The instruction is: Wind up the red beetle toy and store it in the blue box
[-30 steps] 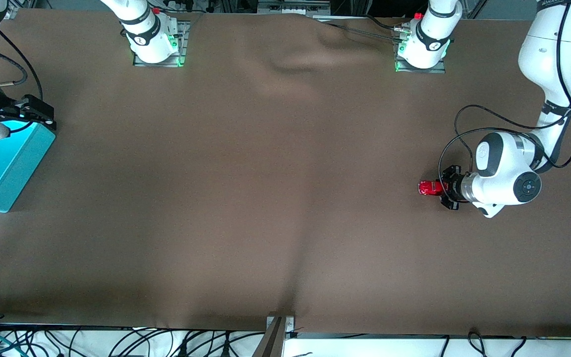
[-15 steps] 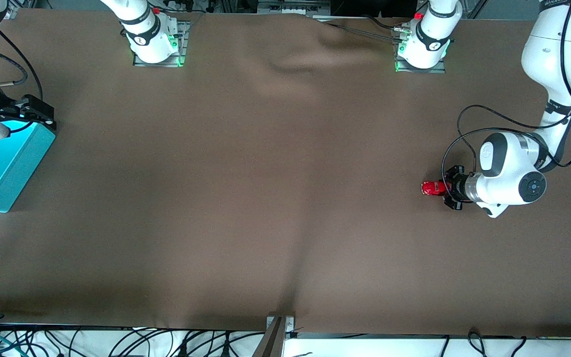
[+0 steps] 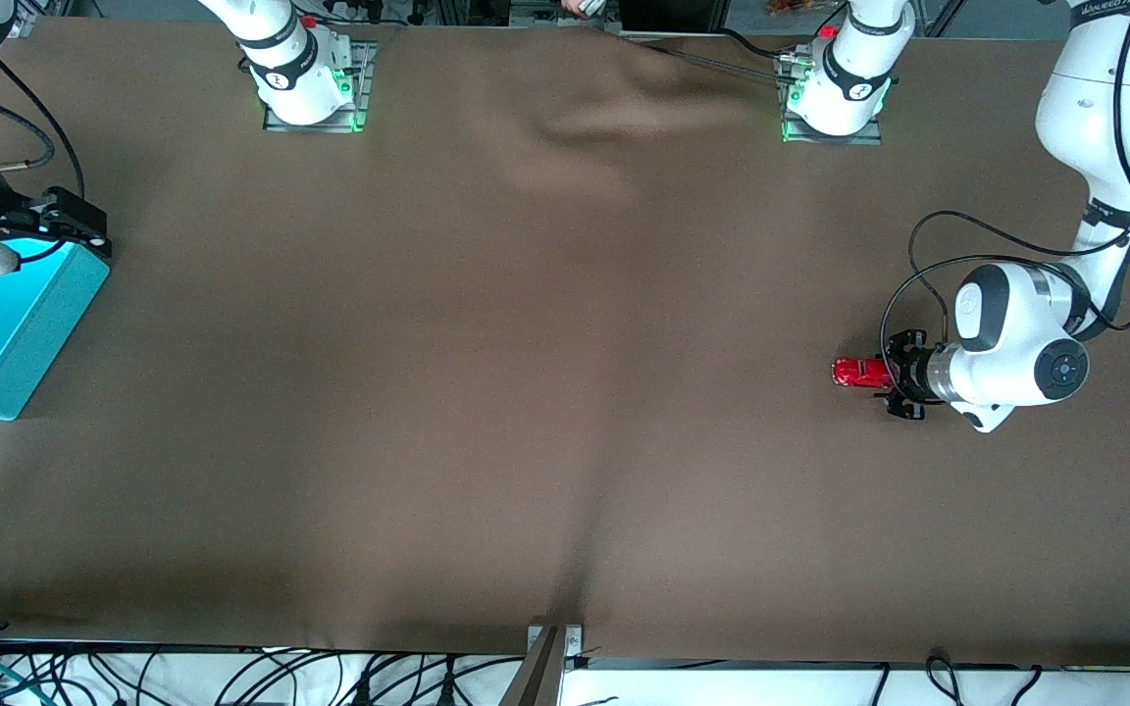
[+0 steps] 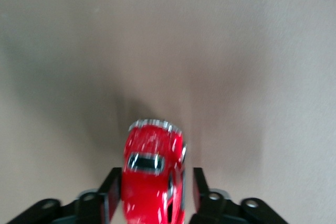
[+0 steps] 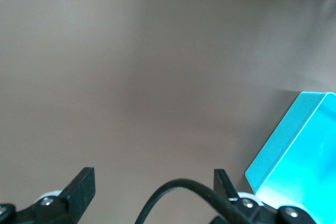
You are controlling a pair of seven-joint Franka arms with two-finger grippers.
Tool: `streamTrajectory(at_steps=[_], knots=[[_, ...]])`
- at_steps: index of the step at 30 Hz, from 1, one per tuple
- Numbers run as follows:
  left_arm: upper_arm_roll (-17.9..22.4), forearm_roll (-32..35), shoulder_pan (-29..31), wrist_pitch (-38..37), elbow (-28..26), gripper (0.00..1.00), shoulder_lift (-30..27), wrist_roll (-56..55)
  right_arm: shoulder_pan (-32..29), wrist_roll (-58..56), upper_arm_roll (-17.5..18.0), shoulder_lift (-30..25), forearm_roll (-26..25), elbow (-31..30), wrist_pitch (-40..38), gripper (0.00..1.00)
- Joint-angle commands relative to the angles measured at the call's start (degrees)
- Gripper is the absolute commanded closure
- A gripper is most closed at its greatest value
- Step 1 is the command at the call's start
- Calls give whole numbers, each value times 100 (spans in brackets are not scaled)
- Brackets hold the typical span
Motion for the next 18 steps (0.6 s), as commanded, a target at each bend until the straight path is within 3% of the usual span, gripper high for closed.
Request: streamTrajectory(at_steps=[1,18], knots=[[-33,138,36,3,123,25,64,45,-30,-13,12,44,79,138,-31,0],[-77,173,-34,-23,123,25,-51,299,-30,-14,12,44,79,138,-31,0]])
